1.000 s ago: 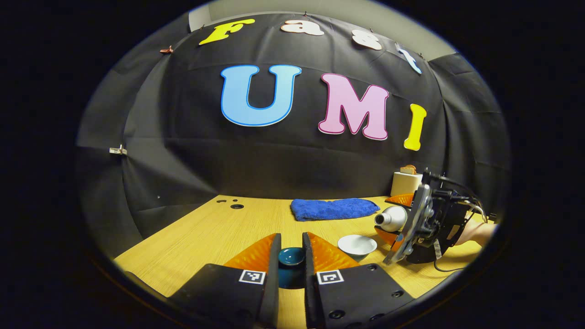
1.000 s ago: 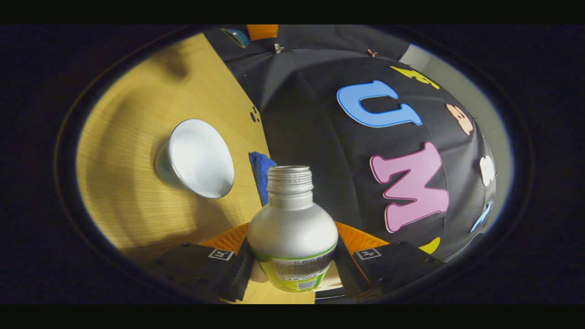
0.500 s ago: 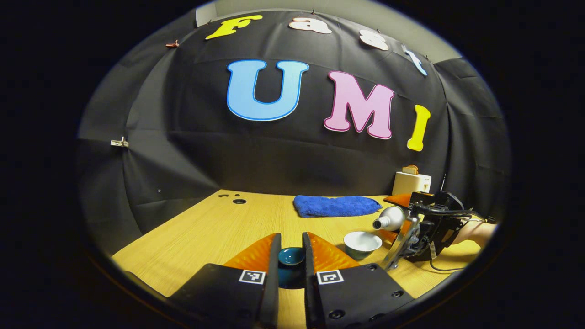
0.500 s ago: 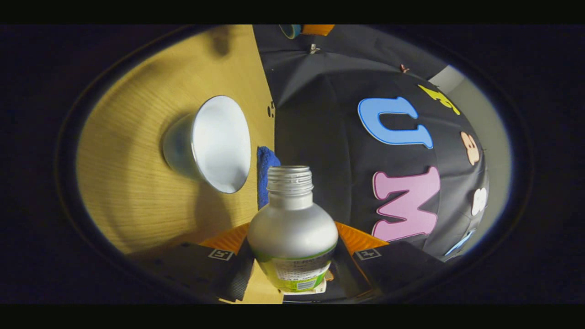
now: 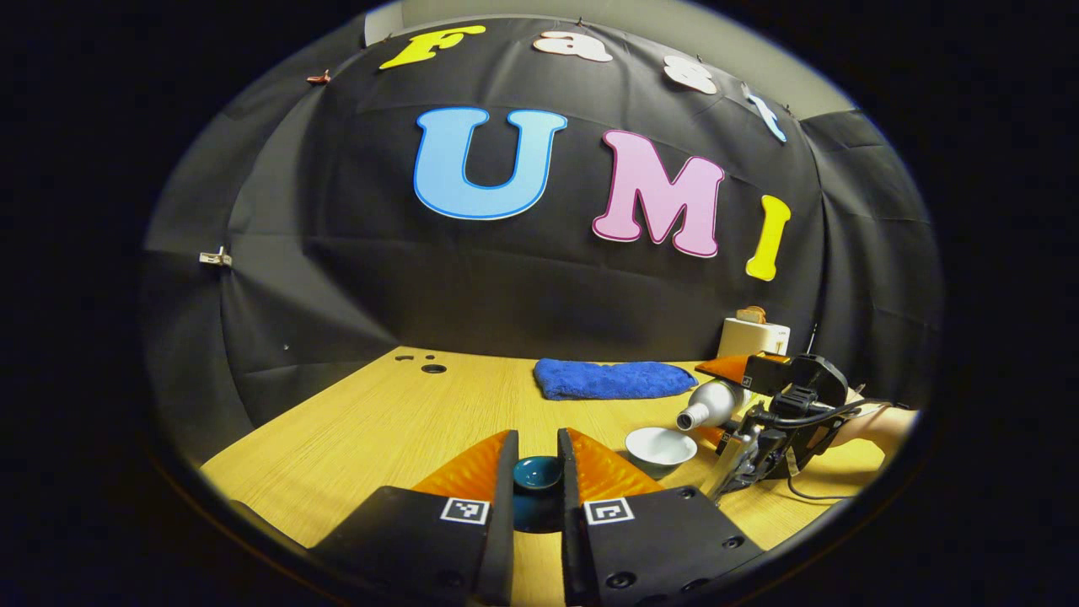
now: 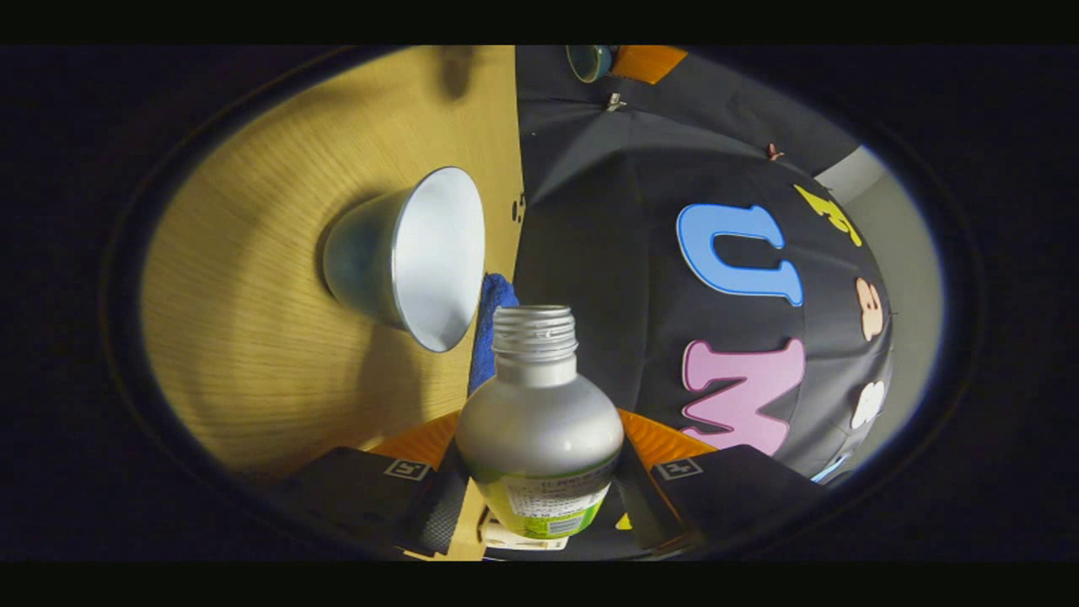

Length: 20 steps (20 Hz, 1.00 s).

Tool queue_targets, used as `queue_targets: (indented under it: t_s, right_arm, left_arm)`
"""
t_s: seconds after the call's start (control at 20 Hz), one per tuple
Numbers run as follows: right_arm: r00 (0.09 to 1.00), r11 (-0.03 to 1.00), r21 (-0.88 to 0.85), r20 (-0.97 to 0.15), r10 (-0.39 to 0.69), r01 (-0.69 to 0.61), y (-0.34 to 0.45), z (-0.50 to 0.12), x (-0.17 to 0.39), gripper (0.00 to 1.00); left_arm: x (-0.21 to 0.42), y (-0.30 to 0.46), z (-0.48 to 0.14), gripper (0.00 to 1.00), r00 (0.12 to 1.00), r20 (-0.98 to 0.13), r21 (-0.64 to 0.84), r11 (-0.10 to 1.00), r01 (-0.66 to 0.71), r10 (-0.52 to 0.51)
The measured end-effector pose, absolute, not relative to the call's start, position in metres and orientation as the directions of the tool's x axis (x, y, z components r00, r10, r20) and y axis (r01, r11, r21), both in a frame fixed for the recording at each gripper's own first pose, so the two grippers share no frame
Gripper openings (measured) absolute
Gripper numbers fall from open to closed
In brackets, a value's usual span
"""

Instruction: Open the teacup lid with one hand, grasp the water bottle and pour water into the teacup with the other hand; after pouring, place the water bottle on the coaster and then close the teacup lid.

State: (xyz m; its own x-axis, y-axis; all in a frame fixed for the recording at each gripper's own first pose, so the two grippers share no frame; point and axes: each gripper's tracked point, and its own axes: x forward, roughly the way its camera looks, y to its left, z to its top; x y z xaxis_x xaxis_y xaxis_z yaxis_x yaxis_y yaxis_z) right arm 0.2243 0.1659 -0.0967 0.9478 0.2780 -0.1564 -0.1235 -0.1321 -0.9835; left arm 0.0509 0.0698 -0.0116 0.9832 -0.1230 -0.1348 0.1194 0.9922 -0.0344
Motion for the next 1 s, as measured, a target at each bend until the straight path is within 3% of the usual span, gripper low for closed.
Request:
queue_targets:
  t_s: [0.05,0.1,0.65,1.0]
  right_arm:
    - [0.946,-0.144,-0.983,-0.152,0.286,-0.114,0.167,-0.095,0.224,0.77]
    - [0.945,-0.152,-0.982,-0.152,0.290,-0.111,0.169,-0.095,0.224,0.81]
    - [0.926,-0.267,-0.960,-0.171,0.337,-0.080,0.180,-0.099,0.224,0.77]
    - [0.919,-0.312,-0.949,-0.169,0.357,-0.053,0.181,-0.094,0.228,0.80]
  left_arm:
    - [0.050,0.071,-0.012,0.27,0.983,-0.136,-0.037,0.992,0.119,-0.123]
    - [0.050,0.070,-0.012,0.27,0.983,-0.136,-0.040,0.992,0.120,-0.125]
    - [0.046,0.065,-0.010,0.27,0.980,-0.133,-0.049,0.989,0.143,-0.148]
    - [0.043,0.065,-0.009,0.27,0.979,-0.133,-0.052,0.987,0.151,-0.157]
